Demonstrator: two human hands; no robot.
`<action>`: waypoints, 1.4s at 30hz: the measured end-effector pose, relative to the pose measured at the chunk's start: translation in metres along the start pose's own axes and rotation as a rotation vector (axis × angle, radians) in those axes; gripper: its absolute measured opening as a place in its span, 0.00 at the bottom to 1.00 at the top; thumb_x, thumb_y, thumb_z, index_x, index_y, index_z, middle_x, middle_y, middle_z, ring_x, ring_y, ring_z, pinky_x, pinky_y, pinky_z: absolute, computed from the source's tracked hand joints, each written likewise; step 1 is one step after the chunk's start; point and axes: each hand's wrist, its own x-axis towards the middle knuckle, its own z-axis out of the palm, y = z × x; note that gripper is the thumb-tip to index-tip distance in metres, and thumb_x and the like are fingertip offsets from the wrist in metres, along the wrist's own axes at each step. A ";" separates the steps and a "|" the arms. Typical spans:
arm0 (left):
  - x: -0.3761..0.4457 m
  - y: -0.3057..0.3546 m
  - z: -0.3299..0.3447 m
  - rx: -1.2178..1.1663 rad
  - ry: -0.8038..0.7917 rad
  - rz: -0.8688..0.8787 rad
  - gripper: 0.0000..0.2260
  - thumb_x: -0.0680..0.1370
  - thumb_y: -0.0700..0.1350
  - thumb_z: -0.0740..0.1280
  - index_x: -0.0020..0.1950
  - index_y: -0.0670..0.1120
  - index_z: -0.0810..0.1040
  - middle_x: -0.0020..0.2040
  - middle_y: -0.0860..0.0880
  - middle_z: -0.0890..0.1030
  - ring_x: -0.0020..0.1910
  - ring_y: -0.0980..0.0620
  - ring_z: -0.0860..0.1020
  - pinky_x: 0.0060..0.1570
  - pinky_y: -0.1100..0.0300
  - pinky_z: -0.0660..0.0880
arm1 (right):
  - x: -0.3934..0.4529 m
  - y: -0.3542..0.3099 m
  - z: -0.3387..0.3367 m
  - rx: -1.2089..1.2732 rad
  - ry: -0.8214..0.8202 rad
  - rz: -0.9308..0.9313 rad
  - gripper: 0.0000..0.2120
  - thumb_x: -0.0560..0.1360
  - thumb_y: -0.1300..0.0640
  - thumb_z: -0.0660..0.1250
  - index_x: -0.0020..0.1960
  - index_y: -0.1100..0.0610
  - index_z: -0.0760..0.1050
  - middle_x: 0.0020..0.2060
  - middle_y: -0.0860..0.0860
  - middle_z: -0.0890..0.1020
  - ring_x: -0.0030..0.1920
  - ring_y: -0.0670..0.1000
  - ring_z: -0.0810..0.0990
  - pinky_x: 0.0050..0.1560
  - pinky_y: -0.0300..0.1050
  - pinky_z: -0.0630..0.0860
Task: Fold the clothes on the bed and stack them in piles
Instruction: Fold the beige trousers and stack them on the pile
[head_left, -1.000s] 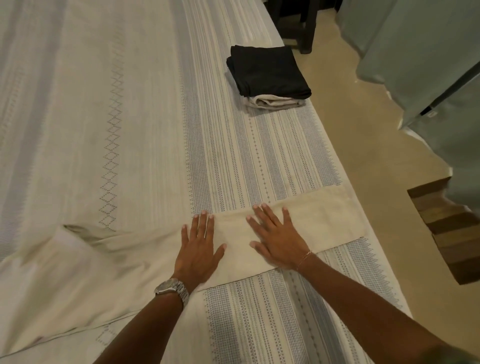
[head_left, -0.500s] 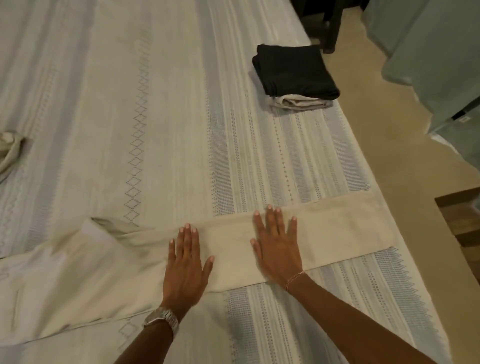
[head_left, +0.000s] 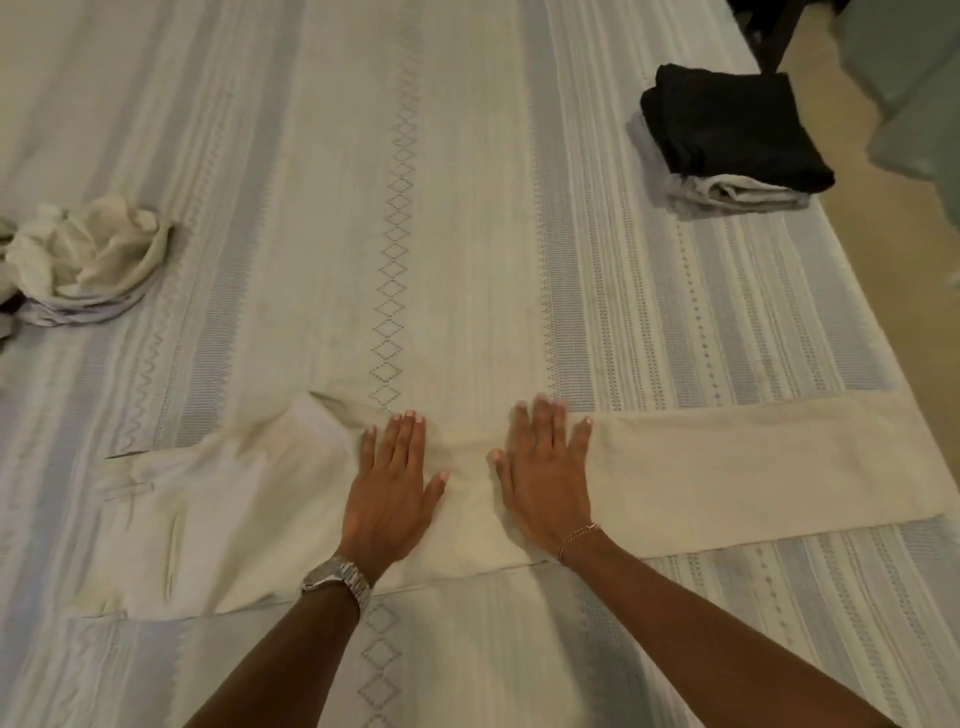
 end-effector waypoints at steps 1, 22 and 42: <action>0.004 -0.012 -0.004 0.033 0.037 0.016 0.29 0.84 0.55 0.50 0.77 0.36 0.65 0.76 0.38 0.69 0.77 0.39 0.65 0.77 0.39 0.58 | 0.006 -0.013 -0.001 0.028 0.043 -0.099 0.30 0.84 0.46 0.49 0.77 0.64 0.66 0.75 0.66 0.67 0.77 0.67 0.63 0.75 0.74 0.56; 0.090 -0.175 -0.080 0.297 -0.364 0.248 0.15 0.83 0.49 0.55 0.41 0.49 0.76 0.35 0.52 0.75 0.39 0.49 0.73 0.54 0.52 0.65 | 0.021 -0.082 0.042 0.079 0.133 -0.241 0.20 0.86 0.51 0.55 0.74 0.58 0.70 0.72 0.54 0.74 0.73 0.56 0.70 0.77 0.54 0.60; 0.027 -0.177 -0.027 -0.196 0.230 -0.180 0.17 0.75 0.41 0.73 0.60 0.39 0.73 0.54 0.41 0.76 0.50 0.41 0.75 0.48 0.45 0.76 | 0.037 -0.132 0.030 0.270 0.231 -0.226 0.16 0.83 0.52 0.59 0.67 0.58 0.73 0.65 0.55 0.75 0.67 0.57 0.73 0.73 0.58 0.64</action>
